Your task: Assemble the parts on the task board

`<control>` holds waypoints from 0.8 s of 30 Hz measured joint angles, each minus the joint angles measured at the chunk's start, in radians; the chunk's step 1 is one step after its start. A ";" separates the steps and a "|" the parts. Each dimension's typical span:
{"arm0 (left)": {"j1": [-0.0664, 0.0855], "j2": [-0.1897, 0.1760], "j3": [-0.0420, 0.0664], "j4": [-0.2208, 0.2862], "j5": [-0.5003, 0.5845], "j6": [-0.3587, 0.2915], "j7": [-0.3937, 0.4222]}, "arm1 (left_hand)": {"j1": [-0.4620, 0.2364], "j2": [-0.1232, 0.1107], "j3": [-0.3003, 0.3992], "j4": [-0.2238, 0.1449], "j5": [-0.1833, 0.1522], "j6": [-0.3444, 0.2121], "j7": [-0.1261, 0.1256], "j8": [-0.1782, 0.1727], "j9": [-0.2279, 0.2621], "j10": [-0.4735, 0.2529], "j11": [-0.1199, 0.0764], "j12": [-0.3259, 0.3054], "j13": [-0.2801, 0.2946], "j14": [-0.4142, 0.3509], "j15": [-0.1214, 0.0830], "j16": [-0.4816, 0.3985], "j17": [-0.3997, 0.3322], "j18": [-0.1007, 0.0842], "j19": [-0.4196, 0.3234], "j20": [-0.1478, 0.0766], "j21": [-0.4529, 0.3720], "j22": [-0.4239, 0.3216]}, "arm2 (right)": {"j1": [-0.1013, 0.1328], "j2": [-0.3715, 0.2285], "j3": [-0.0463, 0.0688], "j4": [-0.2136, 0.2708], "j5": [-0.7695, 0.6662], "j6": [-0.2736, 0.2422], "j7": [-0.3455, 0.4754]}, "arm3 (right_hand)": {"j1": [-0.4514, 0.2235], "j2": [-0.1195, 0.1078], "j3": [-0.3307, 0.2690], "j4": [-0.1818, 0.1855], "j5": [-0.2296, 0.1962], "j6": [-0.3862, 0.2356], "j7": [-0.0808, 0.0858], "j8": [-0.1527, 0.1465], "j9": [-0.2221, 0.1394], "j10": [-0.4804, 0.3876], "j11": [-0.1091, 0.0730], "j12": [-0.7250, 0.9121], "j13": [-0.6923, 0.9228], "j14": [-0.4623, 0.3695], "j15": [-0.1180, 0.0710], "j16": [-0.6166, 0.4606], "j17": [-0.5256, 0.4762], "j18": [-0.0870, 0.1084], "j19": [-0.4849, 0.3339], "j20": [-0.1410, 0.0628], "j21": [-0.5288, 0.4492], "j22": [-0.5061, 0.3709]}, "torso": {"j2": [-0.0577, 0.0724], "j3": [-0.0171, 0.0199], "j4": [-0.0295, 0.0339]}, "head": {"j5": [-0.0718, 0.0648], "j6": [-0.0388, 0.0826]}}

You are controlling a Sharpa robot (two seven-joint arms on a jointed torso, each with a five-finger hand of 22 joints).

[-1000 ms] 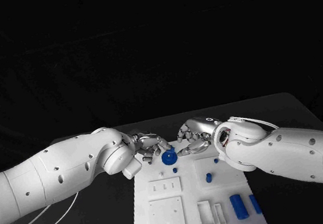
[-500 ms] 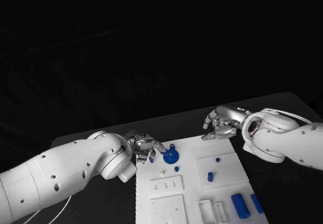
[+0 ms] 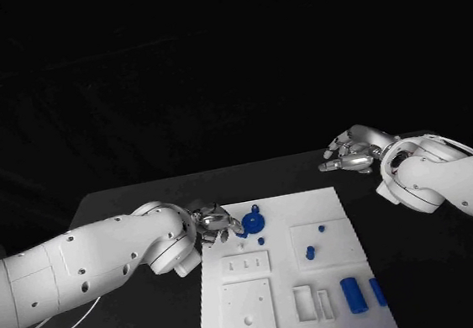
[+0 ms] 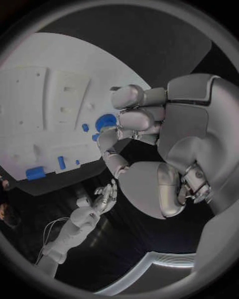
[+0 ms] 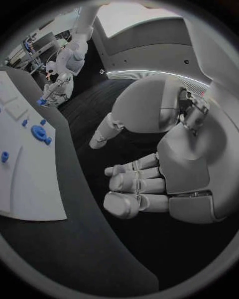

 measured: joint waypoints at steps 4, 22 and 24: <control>-0.019 0.002 -0.002 0.008 -0.044 -0.002 -0.002 | -0.009 0.006 -0.004 0.004 0.000 0.005 -0.005 -0.005 0.000 0.000 0.000 0.005 -0.003 0.000 0.000 0.007 0.009 0.002 0.000 0.000 0.006 0.000 | 0.000 0.003 0.000 -0.003 0.012 -0.002 0.001 | 0.000 0.000 0.000 0.000 0.000 -0.002 -0.002 0.000 0.000 0.000 0.000 0.000 0.000 0.000 0.000 0.000 0.000 0.000 0.000 0.000 0.000 0.000 | -0.002 0.0011 0.0013 | 0.000 -0.008; -0.080 0.014 -0.005 0.011 -0.253 -0.028 -0.005 | -0.012 0.011 -0.004 0.004 -0.001 0.010 -0.004 -0.016 0.000 0.004 -0.004 0.015 -0.006 0.004 -0.004 0.013 0.017 0.007 0.000 0.000 0.011 0.001 | 0.000 0.000 0.002 0.002 0.028 -0.004 0.003 | 0.004 0.004 -0.006 0.006 0.029 0.002 0.000 0.000 0.001 0.000 0.000 0.000 -0.006 0.000 0.000 -0.004 0.001 0.000 0.000 0.000 0.000 -0.002 | -0.002 0.0017 0.0017 | 0.005 -0.037; -0.088 0.016 -0.005 0.009 -0.263 -0.042 -0.002 | -0.011 0.012 -0.004 0.004 -0.001 0.010 -0.004 -0.016 0.000 0.004 -0.004 0.018 -0.008 0.010 -0.001 0.022 0.026 0.007 0.000 0.000 0.019 0.003 | 0.000 0.000 0.002 0.004 0.028 -0.004 0.003 | 0.004 0.004 -0.006 0.006 0.032 0.002 0.000 0.000 0.001 0.000 0.000 0.000 -0.006 0.000 0.000 -0.004 0.001 0.000 0.000 0.000 0.000 -0.002 | -0.001 0.0012 0.0017 | 0.005 -0.039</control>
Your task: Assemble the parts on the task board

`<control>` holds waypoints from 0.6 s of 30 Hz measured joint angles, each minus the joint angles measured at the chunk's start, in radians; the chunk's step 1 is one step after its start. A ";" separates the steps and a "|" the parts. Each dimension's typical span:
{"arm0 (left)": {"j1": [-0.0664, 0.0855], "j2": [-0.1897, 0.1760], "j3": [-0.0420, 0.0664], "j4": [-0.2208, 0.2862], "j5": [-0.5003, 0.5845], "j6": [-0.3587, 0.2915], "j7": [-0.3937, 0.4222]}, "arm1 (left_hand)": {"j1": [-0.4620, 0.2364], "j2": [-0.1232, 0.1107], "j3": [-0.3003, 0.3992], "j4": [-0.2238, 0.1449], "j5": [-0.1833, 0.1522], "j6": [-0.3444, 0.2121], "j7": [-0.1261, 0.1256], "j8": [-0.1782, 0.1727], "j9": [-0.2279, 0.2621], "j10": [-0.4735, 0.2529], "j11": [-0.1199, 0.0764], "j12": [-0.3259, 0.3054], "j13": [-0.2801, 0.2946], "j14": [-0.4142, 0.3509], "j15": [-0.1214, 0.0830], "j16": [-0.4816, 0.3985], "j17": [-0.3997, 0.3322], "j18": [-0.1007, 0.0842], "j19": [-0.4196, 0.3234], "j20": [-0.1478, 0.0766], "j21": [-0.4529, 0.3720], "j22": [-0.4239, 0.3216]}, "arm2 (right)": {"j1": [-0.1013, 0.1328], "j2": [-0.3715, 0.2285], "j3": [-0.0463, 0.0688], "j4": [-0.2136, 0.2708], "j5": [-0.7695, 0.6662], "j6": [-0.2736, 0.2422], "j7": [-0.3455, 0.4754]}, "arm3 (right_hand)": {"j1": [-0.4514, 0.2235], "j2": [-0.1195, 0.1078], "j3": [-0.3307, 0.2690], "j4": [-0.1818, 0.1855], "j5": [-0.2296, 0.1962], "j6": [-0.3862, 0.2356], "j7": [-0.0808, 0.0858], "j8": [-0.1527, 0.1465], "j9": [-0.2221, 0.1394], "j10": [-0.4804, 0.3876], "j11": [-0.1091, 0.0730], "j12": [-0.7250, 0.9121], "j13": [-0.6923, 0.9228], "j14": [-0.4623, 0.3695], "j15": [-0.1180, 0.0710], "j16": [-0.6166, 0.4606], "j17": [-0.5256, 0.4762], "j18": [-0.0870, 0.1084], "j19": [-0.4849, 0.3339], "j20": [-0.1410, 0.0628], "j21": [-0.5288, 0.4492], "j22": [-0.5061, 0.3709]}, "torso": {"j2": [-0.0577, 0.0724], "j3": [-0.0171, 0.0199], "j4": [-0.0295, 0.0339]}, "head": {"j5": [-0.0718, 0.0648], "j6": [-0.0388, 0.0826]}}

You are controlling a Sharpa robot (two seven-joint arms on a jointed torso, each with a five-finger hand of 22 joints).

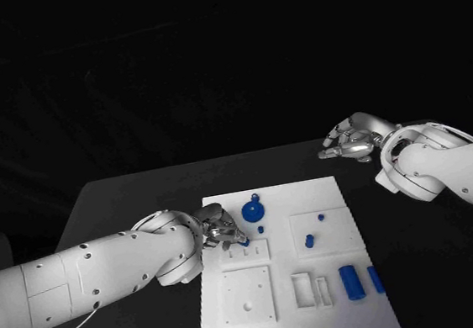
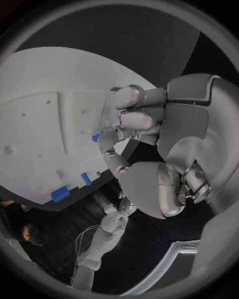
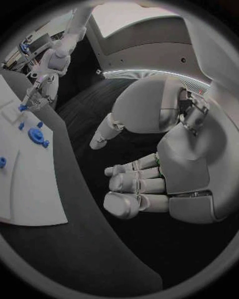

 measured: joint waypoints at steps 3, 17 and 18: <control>-0.010 0.002 0.000 -0.001 -0.012 -0.027 0.005 | 0.000 0.000 0.000 0.000 0.000 0.000 0.000 0.002 0.000 0.000 0.000 0.002 -0.001 0.002 0.000 0.001 0.003 0.000 0.000 0.000 0.000 0.000 | 0.000 -0.001 0.000 0.003 0.001 0.000 0.000 | 0.000 0.000 -0.004 0.004 0.013 0.000 0.000 0.000 0.001 0.000 0.000 0.005 -0.003 0.000 0.000 0.000 0.000 0.000 0.000 0.000 0.000 0.000 | 0.000 -0.0005 -0.0006 | 0.000 -0.003; -0.016 -0.004 0.000 0.014 -0.023 -0.055 0.011 | 0.001 -0.001 0.003 0.004 -0.023 0.002 -0.002 0.002 0.000 0.000 0.000 0.009 -0.006 0.004 0.001 0.002 0.002 0.000 0.000 0.000 0.004 0.000 | 0.000 -0.003 0.000 0.007 0.002 0.002 0.000 | 0.000 0.000 -0.006 0.006 0.019 0.001 -0.002 0.000 0.001 0.000 0.000 0.005 -0.004 0.000 0.000 0.000 0.001 0.000 0.000 0.003 0.000 0.000 | 0.000 -0.0002 -0.0006 | -0.003 -0.014; -0.016 -0.005 0.000 0.016 -0.023 -0.054 0.010 | 0.001 -0.001 0.006 0.006 -0.035 0.002 -0.002 0.002 0.000 0.000 0.000 0.011 -0.008 0.004 0.001 0.005 0.002 0.000 0.000 0.000 0.004 0.000 | 0.000 -0.003 0.000 0.007 0.002 0.002 0.000 | 0.000 0.000 -0.007 0.007 0.019 0.001 -0.003 0.000 0.001 0.000 0.000 0.005 -0.004 0.000 0.000 0.000 0.001 0.000 0.000 0.003 0.000 0.000 | 0.000 -0.0002 -0.0006 | -0.003 -0.015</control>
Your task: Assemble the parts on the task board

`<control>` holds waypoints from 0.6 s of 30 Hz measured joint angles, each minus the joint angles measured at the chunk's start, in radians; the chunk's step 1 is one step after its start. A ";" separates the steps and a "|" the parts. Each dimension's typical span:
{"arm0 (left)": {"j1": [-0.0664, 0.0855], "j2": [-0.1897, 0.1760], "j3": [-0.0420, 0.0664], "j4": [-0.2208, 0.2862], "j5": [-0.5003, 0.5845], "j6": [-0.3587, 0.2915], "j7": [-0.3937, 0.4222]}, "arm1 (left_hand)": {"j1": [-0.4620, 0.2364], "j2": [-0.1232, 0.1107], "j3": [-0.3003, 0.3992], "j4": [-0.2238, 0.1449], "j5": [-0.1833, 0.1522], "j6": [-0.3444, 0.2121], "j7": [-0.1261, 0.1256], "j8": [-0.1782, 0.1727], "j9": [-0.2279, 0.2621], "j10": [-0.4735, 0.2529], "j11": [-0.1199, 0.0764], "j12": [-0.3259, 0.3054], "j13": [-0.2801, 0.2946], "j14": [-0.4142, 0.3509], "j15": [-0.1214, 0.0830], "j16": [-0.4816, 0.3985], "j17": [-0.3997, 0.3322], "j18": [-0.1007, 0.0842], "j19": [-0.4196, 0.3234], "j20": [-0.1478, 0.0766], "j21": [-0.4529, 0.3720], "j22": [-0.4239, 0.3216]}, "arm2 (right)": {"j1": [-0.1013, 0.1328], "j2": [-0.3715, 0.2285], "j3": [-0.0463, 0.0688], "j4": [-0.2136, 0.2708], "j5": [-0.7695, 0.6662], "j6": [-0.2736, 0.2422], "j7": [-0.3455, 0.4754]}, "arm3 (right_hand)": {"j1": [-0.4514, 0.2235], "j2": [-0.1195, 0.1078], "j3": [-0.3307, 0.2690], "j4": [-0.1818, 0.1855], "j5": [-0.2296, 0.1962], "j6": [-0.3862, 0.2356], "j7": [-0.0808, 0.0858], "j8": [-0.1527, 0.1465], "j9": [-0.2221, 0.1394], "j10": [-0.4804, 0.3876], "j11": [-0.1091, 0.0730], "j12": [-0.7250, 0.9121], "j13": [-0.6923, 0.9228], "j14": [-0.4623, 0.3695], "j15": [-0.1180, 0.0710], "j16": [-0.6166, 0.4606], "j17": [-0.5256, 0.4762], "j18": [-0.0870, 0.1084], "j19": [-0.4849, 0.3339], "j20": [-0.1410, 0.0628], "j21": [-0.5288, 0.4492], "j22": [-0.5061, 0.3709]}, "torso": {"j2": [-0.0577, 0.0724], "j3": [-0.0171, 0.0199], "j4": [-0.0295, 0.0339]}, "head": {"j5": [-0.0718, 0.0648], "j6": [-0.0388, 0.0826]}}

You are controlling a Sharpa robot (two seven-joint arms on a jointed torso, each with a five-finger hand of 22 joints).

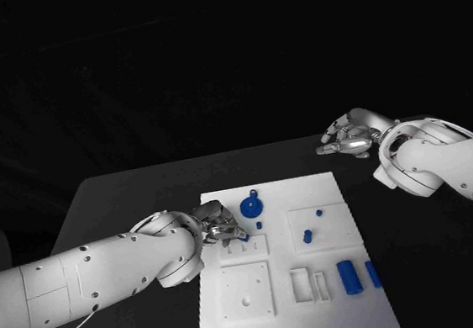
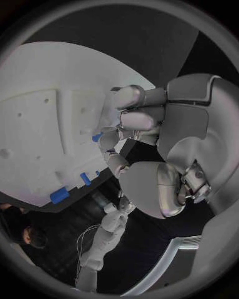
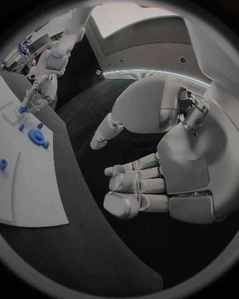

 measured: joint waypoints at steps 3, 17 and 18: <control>-0.001 -0.001 0.000 0.005 0.000 0.008 -0.003 | 0.000 0.000 -0.001 0.004 -0.016 0.000 0.000 -0.002 0.000 0.000 0.000 0.003 -0.003 0.000 0.000 0.003 0.000 0.000 0.000 0.000 0.000 0.000 | 0.000 0.000 0.000 0.000 0.000 0.001 0.000 | 0.000 0.000 0.000 0.000 0.000 0.000 0.000 0.000 0.000 0.000 0.000 0.000 -0.001 0.000 0.000 0.000 0.000 0.000 0.000 0.000 0.000 0.000 | 0.000 0.0000 0.0000 | 0.000 -0.002; -0.003 -0.001 0.000 0.003 -0.013 0.046 -0.018 | -0.003 0.000 -0.001 0.004 -0.023 0.003 0.001 -0.013 0.000 0.000 0.000 0.006 -0.006 0.004 0.000 0.003 0.000 0.000 0.001 0.001 0.000 0.000 | 0.000 0.000 0.000 0.002 0.001 0.003 -0.001 | 0.000 0.000 0.000 0.000 0.000 0.001 -0.001 0.004 0.001 -0.004 -0.004 0.000 -0.002 0.000 0.000 -0.004 0.000 0.000 0.000 0.000 0.000 0.000 | 0.000 0.0000 0.0004 | 0.001 -0.010; -0.003 -0.001 0.000 0.002 -0.015 0.047 -0.018 | -0.003 0.000 -0.001 0.004 -0.023 0.004 0.000 -0.014 0.000 0.000 0.000 0.006 -0.006 0.004 0.000 0.003 0.000 0.000 0.002 0.002 0.000 0.000 | 0.000 0.000 0.000 0.002 0.001 0.003 -0.001 | 0.000 0.000 0.000 0.000 0.000 0.002 -0.001 0.004 0.001 -0.004 -0.004 0.000 -0.002 0.000 0.000 -0.004 0.000 0.000 0.000 0.000 0.000 0.000 | 0.000 0.0000 0.0004 | 0.001 -0.010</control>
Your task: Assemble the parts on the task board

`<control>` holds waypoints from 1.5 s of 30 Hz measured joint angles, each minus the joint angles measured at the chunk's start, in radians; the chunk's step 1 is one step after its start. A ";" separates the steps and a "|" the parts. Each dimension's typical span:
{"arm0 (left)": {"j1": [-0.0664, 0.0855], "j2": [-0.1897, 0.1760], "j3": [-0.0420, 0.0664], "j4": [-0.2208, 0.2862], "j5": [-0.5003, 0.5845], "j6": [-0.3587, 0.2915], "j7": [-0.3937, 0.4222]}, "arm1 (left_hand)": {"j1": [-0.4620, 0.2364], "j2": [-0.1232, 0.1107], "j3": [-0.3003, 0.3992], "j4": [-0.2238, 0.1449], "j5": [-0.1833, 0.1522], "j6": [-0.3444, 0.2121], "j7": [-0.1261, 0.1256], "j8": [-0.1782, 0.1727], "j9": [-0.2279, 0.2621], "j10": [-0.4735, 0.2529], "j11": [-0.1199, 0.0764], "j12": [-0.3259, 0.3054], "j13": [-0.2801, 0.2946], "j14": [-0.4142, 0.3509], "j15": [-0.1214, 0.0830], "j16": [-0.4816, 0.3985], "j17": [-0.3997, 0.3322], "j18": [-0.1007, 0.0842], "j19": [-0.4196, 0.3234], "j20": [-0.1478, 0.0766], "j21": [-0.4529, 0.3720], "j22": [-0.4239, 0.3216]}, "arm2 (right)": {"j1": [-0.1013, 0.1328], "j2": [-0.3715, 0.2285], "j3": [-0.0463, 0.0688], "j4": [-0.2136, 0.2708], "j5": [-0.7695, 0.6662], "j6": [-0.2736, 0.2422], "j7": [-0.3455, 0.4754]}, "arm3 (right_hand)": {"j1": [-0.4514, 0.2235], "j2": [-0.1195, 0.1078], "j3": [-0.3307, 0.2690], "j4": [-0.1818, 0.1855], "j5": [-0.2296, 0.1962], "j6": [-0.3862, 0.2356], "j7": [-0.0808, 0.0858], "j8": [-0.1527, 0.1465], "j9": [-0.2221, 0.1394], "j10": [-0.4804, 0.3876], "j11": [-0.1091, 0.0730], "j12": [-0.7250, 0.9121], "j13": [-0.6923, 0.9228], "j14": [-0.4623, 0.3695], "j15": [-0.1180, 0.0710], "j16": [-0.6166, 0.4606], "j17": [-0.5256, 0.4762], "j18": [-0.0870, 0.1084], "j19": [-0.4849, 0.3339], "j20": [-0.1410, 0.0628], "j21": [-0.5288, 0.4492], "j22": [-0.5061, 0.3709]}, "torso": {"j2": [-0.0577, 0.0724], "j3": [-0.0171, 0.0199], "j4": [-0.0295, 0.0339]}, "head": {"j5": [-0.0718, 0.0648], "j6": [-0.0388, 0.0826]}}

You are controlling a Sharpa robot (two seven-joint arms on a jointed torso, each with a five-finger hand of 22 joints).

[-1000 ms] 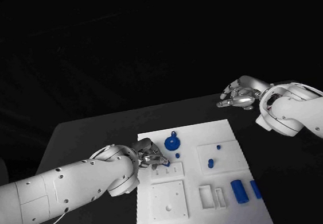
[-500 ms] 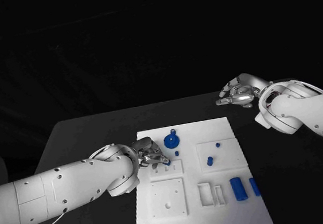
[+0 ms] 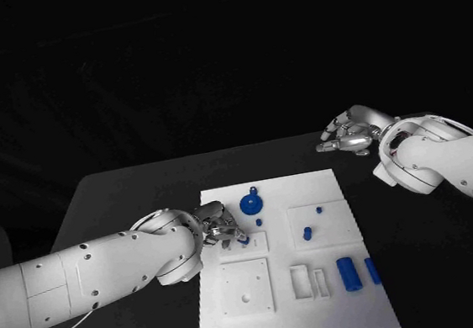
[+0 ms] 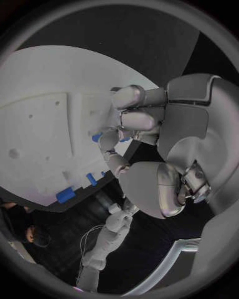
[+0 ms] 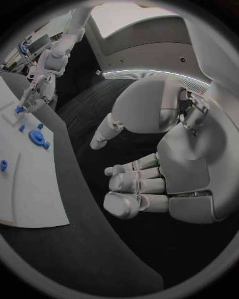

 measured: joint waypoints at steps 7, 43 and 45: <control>-0.003 0.000 0.000 -0.003 -0.009 0.012 -0.005 | -0.007 0.001 0.001 0.006 -0.015 0.002 -0.001 -0.002 0.000 0.000 0.000 0.004 -0.006 0.002 0.001 0.000 -0.001 0.000 0.000 0.000 0.004 0.000 | 0.000 0.000 0.000 0.000 0.001 0.003 0.000 | 0.000 0.000 -0.003 0.003 0.000 0.004 0.001 0.000 0.000 0.000 0.000 0.000 0.000 0.000 0.000 0.000 0.000 0.000 0.000 0.000 0.000 0.000 | 0.000 -0.0001 -0.0001 | 0.001 -0.002; -0.002 -0.005 0.002 0.002 -0.015 0.064 -0.026 | -0.019 -0.012 0.000 0.013 0.000 0.009 -0.001 -0.024 0.298 0.000 0.000 0.015 -0.024 -0.002 -0.002 0.005 -0.011 0.007 -0.009 0.005 0.008 0.000 | 0.000 0.005 0.000 -0.005 0.005 0.013 0.000 | -0.004 0.004 -0.006 0.006 0.004 0.007 0.000 0.000 0.000 0.000 0.000 0.000 -0.003 0.000 0.000 0.000 0.001 0.000 0.000 0.000 0.000 -0.001 | 0.000 -0.0004 -0.0004 | 0.003 -0.010; -0.002 -0.005 0.003 0.002 -0.015 0.067 -0.027 | -0.021 -0.010 0.000 0.013 0.000 0.009 -0.001 -0.025 0.312 0.000 0.000 0.015 -0.026 -0.002 -0.001 0.005 -0.009 0.007 -0.009 0.005 0.008 0.000 | 0.000 0.005 0.000 -0.005 0.005 0.013 0.000 | -0.004 0.004 -0.006 0.006 0.004 0.007 0.000 0.000 0.001 0.000 0.000 0.000 -0.003 0.000 0.000 0.000 0.001 0.000 0.000 0.000 0.000 -0.001 | 0.000 -0.0004 -0.0003 | 0.003 -0.010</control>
